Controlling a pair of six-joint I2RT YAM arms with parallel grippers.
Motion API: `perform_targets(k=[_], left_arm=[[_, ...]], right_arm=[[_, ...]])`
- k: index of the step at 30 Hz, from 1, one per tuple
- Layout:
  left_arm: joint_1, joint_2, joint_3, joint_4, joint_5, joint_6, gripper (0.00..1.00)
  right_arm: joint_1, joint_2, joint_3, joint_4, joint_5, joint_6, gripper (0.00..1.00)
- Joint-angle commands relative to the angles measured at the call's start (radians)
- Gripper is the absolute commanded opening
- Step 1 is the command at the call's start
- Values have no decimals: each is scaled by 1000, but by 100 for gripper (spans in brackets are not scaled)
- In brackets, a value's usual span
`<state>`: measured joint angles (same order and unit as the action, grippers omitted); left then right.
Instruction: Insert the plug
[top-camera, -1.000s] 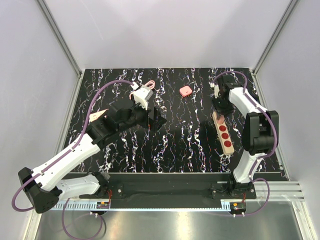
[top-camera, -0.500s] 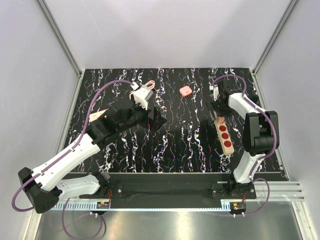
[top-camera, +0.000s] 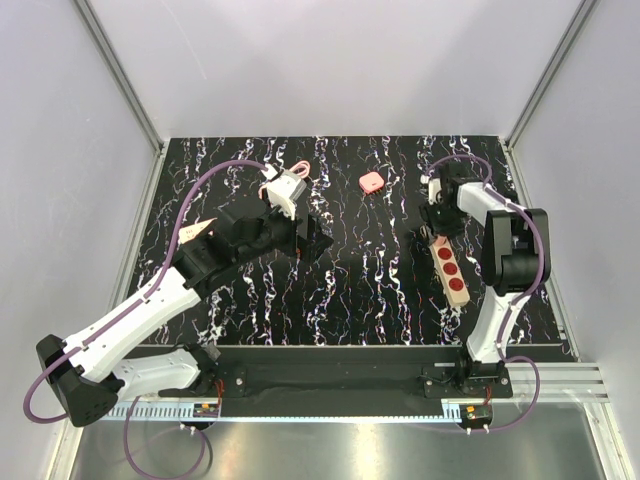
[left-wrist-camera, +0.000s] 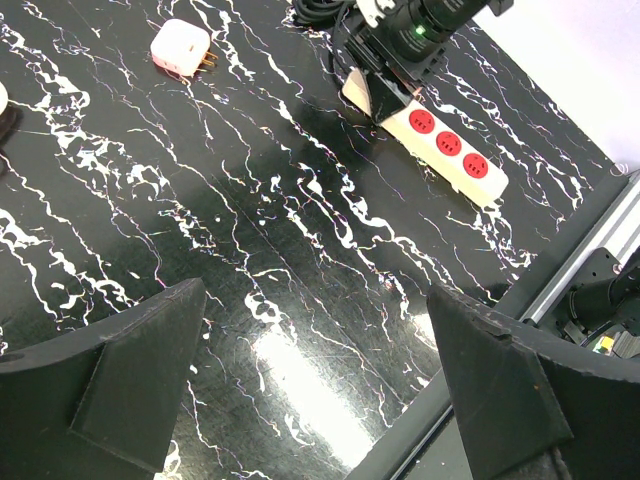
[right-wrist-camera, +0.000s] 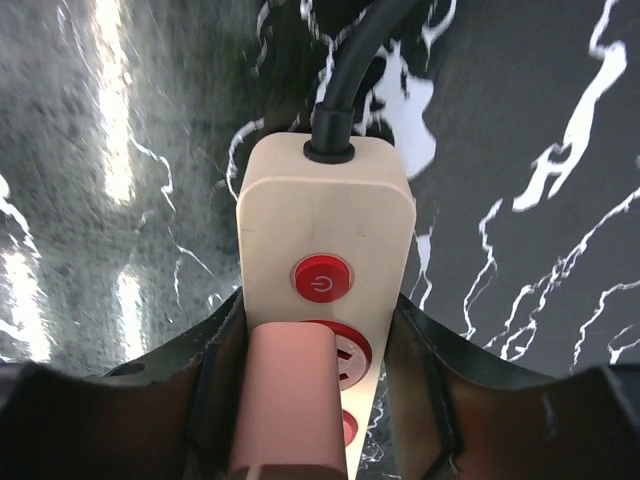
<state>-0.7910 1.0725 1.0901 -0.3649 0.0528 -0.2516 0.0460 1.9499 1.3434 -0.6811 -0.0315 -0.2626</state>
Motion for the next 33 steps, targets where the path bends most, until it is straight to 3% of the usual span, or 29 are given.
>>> perform_targets(k=[1,4,8,9,11,12,14,15,18,21,26,33], left_arm=[[1,-17,1,47,-10,9,99],[-1,-14,-1,49,-8,9,99],[1,-13,-1,49,-7,12,99],[-1,-13,-1,49,-7,17,99],[-1,-13,-1,49,-11,18,99],[1,-11,-1,49,-14,20,99],[1,-11,1,49,-14,18,99],[3,-13,1,49,-14,18,99],[4,-17,2,47,-8,14,99],[4,-22,2,49,-1,11,99],[9,-32,1,49,-7,8,99],[12,-37,1,47,-18,8,99]], right_arm=[[0,12,114,61,-27,5,15],[0,78,224,103,-7,42,4],[-1,201,384,91,-31,94,9],[0,217,443,77,-42,105,18],[-1,259,520,19,-47,108,25],[-1,268,534,3,-44,105,36],[-1,271,551,-21,-24,95,48],[-1,267,556,-28,-18,88,64],[0,244,579,-51,-7,83,85],[0,219,605,-67,-8,89,94],[52,213,671,-61,-53,74,94],[169,308,818,-41,25,13,95]])
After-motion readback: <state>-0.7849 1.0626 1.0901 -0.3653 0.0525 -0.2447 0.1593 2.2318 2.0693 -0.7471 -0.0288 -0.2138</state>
